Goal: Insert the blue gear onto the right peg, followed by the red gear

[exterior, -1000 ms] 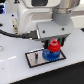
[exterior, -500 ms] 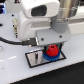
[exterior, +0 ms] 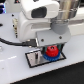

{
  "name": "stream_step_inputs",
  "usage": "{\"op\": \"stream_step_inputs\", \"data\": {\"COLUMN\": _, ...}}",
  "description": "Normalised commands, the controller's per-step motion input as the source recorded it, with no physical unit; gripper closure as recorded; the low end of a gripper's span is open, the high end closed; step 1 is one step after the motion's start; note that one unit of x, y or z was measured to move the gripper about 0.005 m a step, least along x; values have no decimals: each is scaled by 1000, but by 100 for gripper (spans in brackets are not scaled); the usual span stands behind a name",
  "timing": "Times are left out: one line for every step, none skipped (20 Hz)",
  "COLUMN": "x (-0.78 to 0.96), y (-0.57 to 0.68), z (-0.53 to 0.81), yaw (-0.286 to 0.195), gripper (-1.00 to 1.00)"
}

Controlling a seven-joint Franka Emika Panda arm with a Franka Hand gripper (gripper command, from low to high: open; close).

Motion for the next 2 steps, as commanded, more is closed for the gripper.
{"op": "stream_step_inputs", "data": {"x": -4, "y": 157, "z": 340, "yaw": 0, "gripper": -100}}
{"op": "stream_step_inputs", "data": {"x": -3, "y": 122, "z": 523, "yaw": 0, "gripper": -100}}
